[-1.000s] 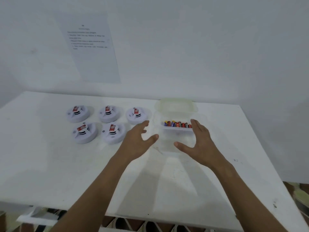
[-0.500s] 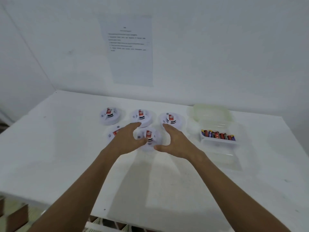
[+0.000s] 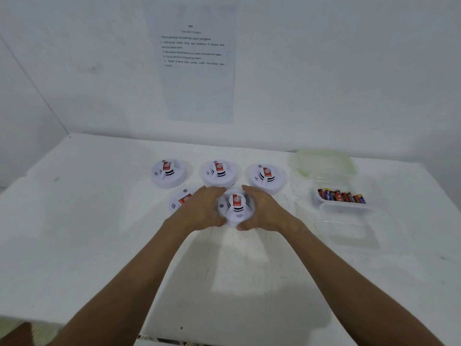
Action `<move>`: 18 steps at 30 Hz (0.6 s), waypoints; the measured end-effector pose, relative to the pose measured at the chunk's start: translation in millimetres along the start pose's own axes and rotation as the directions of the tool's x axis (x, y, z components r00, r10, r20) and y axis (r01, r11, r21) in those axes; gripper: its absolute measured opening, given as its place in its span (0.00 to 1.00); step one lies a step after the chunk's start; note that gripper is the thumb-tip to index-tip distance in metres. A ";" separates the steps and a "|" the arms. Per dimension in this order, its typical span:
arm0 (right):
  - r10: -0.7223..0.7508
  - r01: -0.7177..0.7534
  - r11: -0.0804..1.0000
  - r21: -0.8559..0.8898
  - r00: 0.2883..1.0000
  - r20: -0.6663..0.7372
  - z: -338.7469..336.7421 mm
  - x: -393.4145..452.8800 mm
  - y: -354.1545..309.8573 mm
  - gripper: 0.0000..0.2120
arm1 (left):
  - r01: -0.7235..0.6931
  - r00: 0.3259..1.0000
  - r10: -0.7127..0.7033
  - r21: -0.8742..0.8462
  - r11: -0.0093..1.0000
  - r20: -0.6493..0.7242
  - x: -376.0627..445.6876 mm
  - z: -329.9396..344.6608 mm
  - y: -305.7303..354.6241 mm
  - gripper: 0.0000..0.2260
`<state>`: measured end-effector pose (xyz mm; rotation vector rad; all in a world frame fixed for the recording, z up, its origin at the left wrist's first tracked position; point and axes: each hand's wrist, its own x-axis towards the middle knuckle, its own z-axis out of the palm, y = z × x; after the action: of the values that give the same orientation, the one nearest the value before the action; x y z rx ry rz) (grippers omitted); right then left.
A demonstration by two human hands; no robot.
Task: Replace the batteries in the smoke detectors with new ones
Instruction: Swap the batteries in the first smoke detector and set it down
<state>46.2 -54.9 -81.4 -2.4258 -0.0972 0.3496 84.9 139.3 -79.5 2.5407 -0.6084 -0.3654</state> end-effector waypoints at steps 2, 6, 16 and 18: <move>-0.024 0.025 0.998 -0.054 1.000 0.018 -3.7 1.0 -1.2 0.52 | 0.010 1.000 -0.010 -0.039 0.999 -0.002 -0.9 1.3 1.4 0.34; -0.058 0.058 0.997 -0.047 0.998 -0.004 -12.3 -7.5 2.4 0.51 | -0.025 0.999 0.017 -0.179 0.984 -0.047 -9.0 -1.2 8.8 0.38; -0.064 0.061 0.950 0.305 0.998 0.002 -39.9 -51.6 17.0 0.47 | -0.078 0.997 0.068 -0.608 0.790 -0.039 -36.3 -10.1 56.2 0.21; -0.083 0.076 0.945 0.318 0.997 0.008 -42.5 -58.9 20.8 0.49 | -0.065 0.998 0.060 -0.674 0.736 -0.030 -35.5 -9.9 57.7 0.20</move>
<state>0.9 -106.6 -50.2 -2.0932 -0.1365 0.3271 37.6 115.7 -35.9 1.8074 -0.4454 -0.4553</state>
